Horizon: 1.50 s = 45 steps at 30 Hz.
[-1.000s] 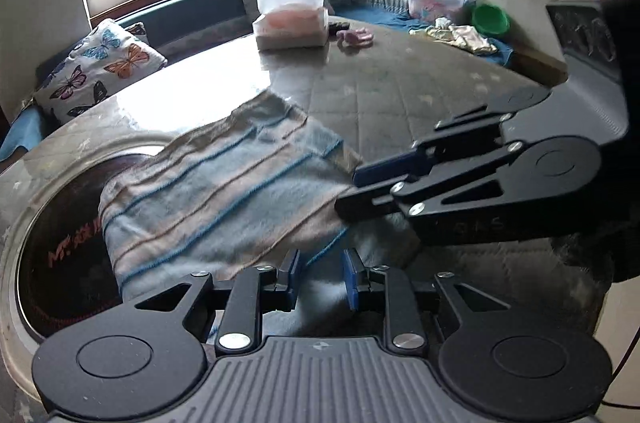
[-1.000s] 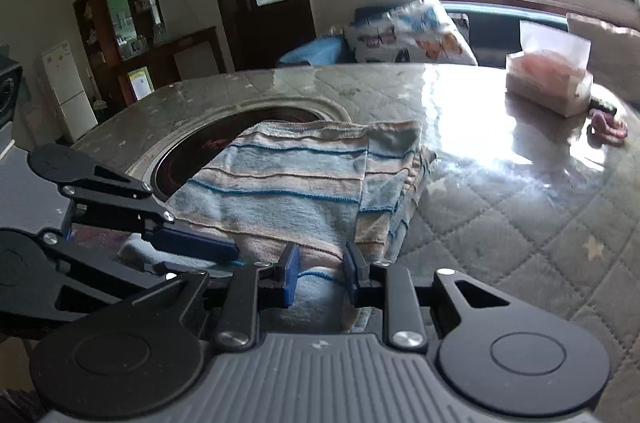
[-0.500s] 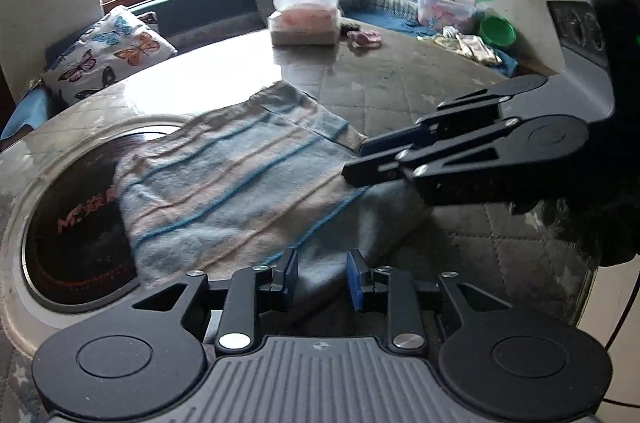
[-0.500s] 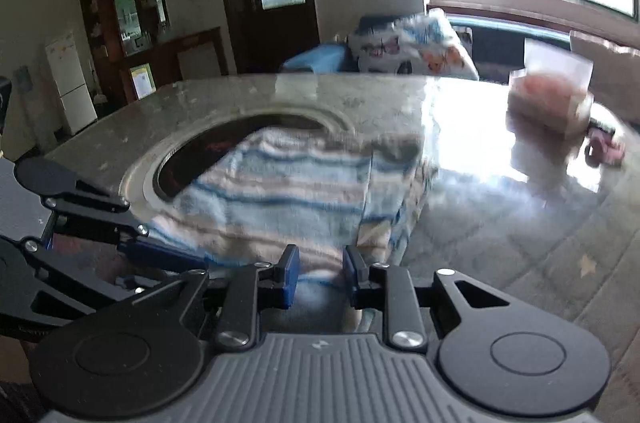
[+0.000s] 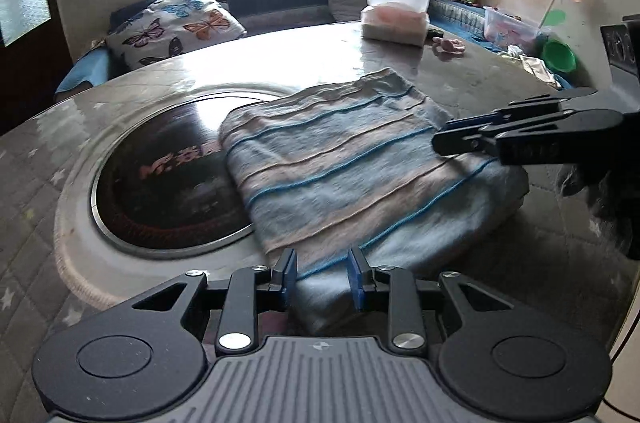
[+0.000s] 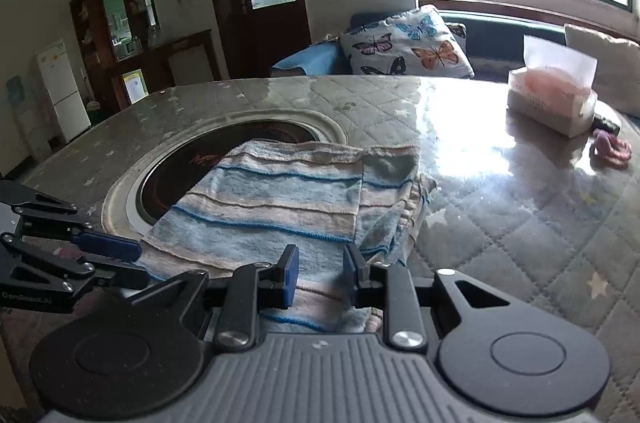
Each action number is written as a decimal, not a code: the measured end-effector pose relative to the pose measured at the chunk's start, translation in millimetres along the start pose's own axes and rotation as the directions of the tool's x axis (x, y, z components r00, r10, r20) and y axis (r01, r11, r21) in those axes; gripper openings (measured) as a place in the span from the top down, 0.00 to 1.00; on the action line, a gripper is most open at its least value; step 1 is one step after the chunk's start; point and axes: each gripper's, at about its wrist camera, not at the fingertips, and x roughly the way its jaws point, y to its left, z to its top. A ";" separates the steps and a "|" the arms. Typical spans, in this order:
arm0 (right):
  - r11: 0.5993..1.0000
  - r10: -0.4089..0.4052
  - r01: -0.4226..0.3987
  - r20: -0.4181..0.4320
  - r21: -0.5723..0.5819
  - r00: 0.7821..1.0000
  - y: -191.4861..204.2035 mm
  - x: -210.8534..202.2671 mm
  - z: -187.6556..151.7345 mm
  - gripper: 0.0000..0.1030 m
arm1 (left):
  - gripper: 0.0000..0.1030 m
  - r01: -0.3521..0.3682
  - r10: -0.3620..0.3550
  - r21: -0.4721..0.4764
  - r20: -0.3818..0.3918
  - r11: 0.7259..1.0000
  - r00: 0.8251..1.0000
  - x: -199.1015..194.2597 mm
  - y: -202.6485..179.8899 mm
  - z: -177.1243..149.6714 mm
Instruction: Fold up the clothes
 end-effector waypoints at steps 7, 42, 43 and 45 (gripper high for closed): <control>1.000 0.001 -0.001 -0.009 -0.016 1.000 -0.3 0.1 -3.3 0.76 | 0.67 -0.043 0.043 -0.002 -0.004 0.999 0.999 -10.3 9.0 -15.7; 0.991 -0.080 0.081 -0.015 0.105 0.997 -25.9 30.6 29.0 0.71 | 0.67 -0.162 0.161 -0.104 -0.018 0.981 0.987 75.1 54.6 75.8; 0.991 -0.081 0.083 -0.017 0.104 0.997 -25.9 31.8 28.9 0.71 | 0.67 -0.180 0.178 -0.099 -0.028 0.979 0.984 80.9 56.9 76.2; 0.992 -0.083 0.085 -0.018 0.097 0.996 -25.7 32.4 28.9 0.71 | 0.67 -0.202 0.198 -0.104 -0.051 0.974 0.979 90.1 63.2 76.2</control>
